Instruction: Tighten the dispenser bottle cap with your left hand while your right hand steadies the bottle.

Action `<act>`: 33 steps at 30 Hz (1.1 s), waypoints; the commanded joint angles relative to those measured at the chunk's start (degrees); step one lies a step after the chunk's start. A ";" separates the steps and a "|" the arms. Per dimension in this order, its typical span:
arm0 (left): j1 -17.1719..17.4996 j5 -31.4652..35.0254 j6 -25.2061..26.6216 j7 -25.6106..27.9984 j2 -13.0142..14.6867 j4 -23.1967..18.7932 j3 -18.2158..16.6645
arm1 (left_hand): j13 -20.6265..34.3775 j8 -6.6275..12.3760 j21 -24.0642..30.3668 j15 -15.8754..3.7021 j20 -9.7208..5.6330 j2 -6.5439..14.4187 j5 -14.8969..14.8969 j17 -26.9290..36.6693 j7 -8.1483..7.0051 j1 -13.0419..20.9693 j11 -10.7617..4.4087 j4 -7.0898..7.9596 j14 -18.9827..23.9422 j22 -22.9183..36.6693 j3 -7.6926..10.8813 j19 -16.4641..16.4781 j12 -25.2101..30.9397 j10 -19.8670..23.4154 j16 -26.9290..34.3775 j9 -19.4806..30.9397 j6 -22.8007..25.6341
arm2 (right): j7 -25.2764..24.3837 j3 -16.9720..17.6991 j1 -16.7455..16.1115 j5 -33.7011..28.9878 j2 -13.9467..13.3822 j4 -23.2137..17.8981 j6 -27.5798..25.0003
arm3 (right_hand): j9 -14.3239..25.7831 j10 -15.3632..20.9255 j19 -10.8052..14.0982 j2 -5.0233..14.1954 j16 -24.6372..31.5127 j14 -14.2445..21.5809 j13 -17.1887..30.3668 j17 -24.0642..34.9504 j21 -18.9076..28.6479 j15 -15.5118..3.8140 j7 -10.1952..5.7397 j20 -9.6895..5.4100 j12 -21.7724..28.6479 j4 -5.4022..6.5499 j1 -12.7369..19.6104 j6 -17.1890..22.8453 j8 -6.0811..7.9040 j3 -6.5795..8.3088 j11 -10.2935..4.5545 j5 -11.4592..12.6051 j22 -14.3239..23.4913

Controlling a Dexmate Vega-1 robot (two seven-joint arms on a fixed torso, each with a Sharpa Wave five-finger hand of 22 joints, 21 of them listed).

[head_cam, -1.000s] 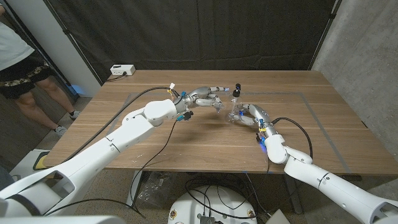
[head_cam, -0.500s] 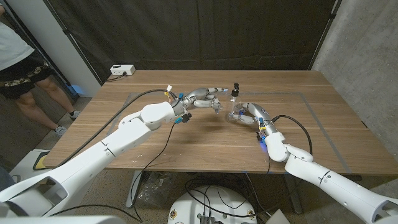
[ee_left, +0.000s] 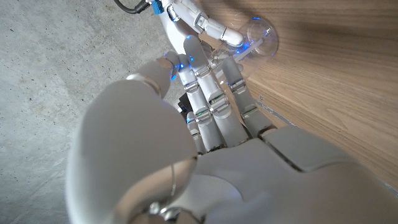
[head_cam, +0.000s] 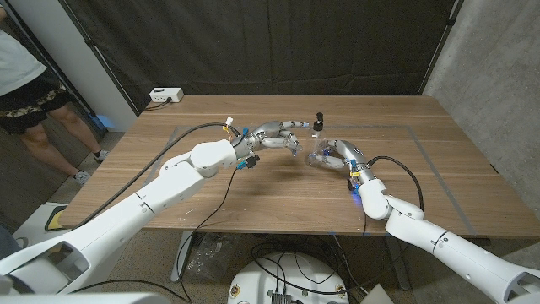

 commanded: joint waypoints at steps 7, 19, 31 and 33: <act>-3.72 0.72 -0.15 -3.01 -1.84 3.96 2.49 | 0.71 0.27 0.47 0.06 0.22 0.39 0.56 0.06 -0.03 0.73 0.00 -0.15 0.19 0.15 0.20 -0.31 0.29 0.47 -0.22 0.23 0.48 | -0.95 0.16 -0.83 0.59 0.33 -0.05 -0.74 | 0.17 3.12 0.01 16.11 0.15 0.53 0.17 0.09 0.53 -3.73 -9.90 -2.88 0.18 3.75 15.76 10.37 0.37 4.04 -2.55 0.06 0.08; -4.08 0.82 -1.23 -3.77 -2.16 4.48 2.71 | 0.75 0.22 0.52 0.13 0.25 0.42 0.57 0.01 -0.11 0.77 0.00 -0.06 0.22 0.15 0.24 -0.32 0.34 0.44 -0.28 0.23 0.56 | -0.85 0.20 -0.99 0.79 0.14 -0.24 -1.21 | 0.19 3.20 -0.04 16.16 0.12 0.61 0.16 0.11 0.61 -3.73 -9.90 -2.87 0.11 3.76 15.73 10.36 0.36 4.07 -2.54 0.03 0.06; -3.57 1.04 -1.35 -3.04 -2.11 3.95 2.45 | 0.68 0.19 0.55 0.09 0.20 0.36 0.57 0.21 -0.43 0.76 0.07 -0.04 0.09 0.14 0.22 -0.30 0.36 0.50 -0.24 0.23 0.63 | -0.56 -0.07 -0.80 0.72 -0.04 0.01 -0.88 | 0.22 3.21 -0.08 16.16 0.07 0.65 0.15 0.10 0.69 -3.84 -9.90 -2.88 0.01 3.71 15.73 10.35 0.35 4.12 -2.52 0.01 0.04; -3.92 1.23 -1.17 -3.10 -2.41 4.45 2.69 | 0.71 0.20 0.56 0.10 0.15 0.37 0.57 0.22 -0.40 0.78 0.14 -0.04 0.07 0.14 0.23 -0.30 0.36 0.45 -0.25 0.23 0.68 | -0.57 -0.11 -0.80 0.62 -0.11 -0.05 -0.77 | 0.22 3.21 -0.06 16.17 0.04 0.63 0.15 0.10 0.72 -3.81 -9.90 -2.88 -0.01 3.69 15.75 10.37 0.36 4.14 -2.52 0.01 0.04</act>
